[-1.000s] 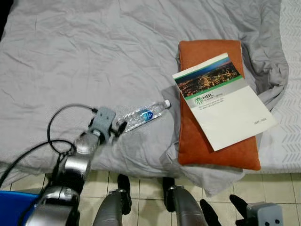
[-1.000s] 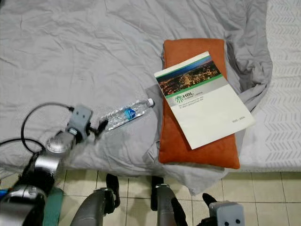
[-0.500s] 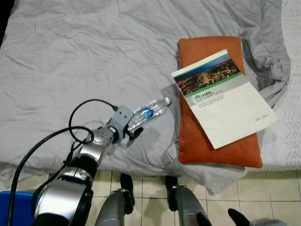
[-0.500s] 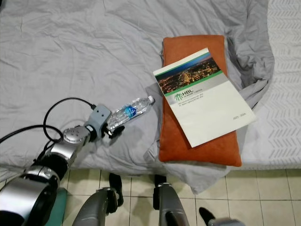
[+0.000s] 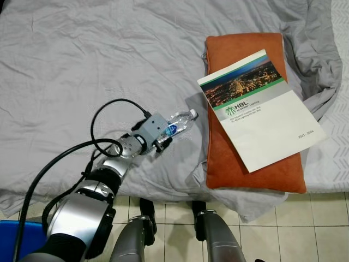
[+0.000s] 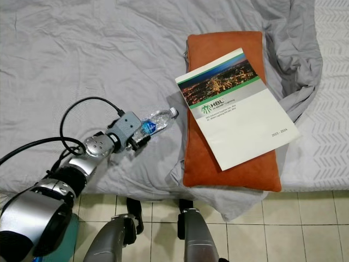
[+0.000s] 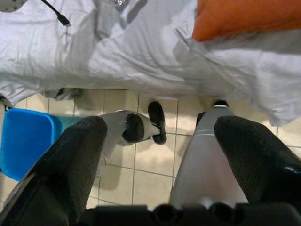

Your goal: Clean up the room

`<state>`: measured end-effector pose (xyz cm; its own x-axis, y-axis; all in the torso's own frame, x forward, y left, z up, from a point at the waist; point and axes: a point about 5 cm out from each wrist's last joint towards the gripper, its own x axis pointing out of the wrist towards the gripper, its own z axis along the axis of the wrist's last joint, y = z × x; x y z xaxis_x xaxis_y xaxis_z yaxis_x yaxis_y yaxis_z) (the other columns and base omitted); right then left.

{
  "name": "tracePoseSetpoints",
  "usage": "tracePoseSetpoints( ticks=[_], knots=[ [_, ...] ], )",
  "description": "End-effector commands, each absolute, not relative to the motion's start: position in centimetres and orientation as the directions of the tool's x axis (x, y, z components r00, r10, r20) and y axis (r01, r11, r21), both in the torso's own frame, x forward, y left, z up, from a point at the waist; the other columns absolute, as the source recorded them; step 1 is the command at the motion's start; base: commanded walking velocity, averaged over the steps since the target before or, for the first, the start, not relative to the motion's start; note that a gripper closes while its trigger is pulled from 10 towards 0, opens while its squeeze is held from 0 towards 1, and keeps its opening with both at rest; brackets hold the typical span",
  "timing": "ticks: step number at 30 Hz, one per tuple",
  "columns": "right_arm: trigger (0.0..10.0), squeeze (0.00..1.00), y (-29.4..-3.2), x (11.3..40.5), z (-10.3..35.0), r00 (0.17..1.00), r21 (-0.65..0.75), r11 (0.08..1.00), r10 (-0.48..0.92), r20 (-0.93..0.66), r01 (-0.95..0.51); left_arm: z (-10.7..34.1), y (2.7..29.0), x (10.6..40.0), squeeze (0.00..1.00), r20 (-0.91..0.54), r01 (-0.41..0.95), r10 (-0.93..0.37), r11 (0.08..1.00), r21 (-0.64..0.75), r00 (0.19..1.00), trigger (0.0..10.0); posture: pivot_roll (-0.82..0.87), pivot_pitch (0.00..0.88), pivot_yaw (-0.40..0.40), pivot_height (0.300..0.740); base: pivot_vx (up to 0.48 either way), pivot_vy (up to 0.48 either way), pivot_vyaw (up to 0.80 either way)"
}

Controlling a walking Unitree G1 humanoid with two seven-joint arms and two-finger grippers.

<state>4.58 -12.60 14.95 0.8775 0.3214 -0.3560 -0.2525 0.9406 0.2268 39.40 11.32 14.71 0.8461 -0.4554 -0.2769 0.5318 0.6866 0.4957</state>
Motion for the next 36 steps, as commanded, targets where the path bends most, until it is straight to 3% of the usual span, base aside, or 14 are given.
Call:
tracePoseSetpoints(
  ticks=[1, 5, 10, 19, 21, 22, 23, 33, 36],
  knots=[
    [10.0, 0.0, -12.1, 3.9, 14.9, 0.857, 0.258, 0.93, 0.348, -0.379, -0.263, 12.8, 12.0, 38.8, 0.0, -0.345, 0.545, -0.423, 0.687, 0.481, 0.838, 10.0, -0.37, 0.685, 0.028, 0.74, 0.0, 0.0, 0.0],
    [10.0, 0.0, -12.0, 3.6, 14.9, 0.849, 0.266, 0.925, 0.36, -0.386, -0.272, 12.5, 12.6, 38.8, 0.0, -0.354, 0.496, -0.349, 0.648, 0.578, 0.868, 10.0, -0.36, 0.685, 0.025, 0.74, 0.0, 0.0, 0.0],
    [10.0, 0.0, -10.8, 3.0, 15.1, 0.799, 0.343, 0.869, 0.473, -0.37, -0.356, 11.9, 13.4, 38.7, 0.0, -0.368, 0.465, -0.287, 0.602, 0.649, 0.884, 10.0, -0.37, 0.686, 0.02, 0.74, 0.0, 0.0, 0.0],
    [10.0, 0.0, -10.9, 2.7, 15.0, 0.791, 0.332, 0.876, 0.467, -0.394, -0.351, 11.3, 13.6, 38.5, 0.0, -0.405, 0.472, -0.265, 0.651, 0.594, 0.875, 10.0, -0.38, 0.681, 0.016, 0.74, 0.0, 0.0, 0.0],
    [10.0, 0.0, -10.9, 2.8, 15.0, 0.793, 0.327, 0.877, 0.464, -0.394, -0.351, 10.9, 13.7, 38.3, 0.0, -0.427, 0.481, -0.262, 0.672, 0.563, 0.866, 9.6, -0.39, 0.678, 0.013, 0.74, 0.0, 0.0, 0.0],
    [10.0, 0.0, -10.9, 2.7, 15.0, 0.793, 0.325, 0.878, 0.463, -0.396, -0.351, 10.7, 13.7, 38.2, 0.0, -0.432, 0.484, -0.262, 0.674, 0.558, 0.863, 1.9, -0.39, 0.678, 0.013, 0.74, 0.0, 0.0, 0.0],
    [10.0, 0.0, -11.0, 2.7, 15.0, 0.792, 0.323, 0.879, 0.463, -0.398, -0.351, 10.6, 13.7, 38.1, 0.0, -0.435, 0.487, -0.263, 0.671, 0.559, 0.861, 0.0, -0.39, 0.679, 0.01, 0.74, 0.0, 0.0, 0.0],
    [10.0, 0.0, -11.2, 2.8, 14.8, 0.791, 0.309, 0.885, 0.455, -0.408, -0.35, 10.7, 14.1, 38.2, 0.0, -0.431, 0.484, -0.273, 0.703, 0.522, 0.86, 0.0, -0.38, 0.672, 0.009, 0.74, 0.0, 0.0, 0.0],
    [10.0, 0.0, -11.3, 3.4, 14.1, 0.801, 0.295, 0.891, 0.442, -0.404, -0.343, 11.0, 14.6, 38.3, 0.0, -0.398, 0.437, -0.267, 0.787, 0.436, 0.878, 0.0, -0.36, 0.65, 0.027, 0.74, 0.0, 0.0, 0.0]
  ],
)
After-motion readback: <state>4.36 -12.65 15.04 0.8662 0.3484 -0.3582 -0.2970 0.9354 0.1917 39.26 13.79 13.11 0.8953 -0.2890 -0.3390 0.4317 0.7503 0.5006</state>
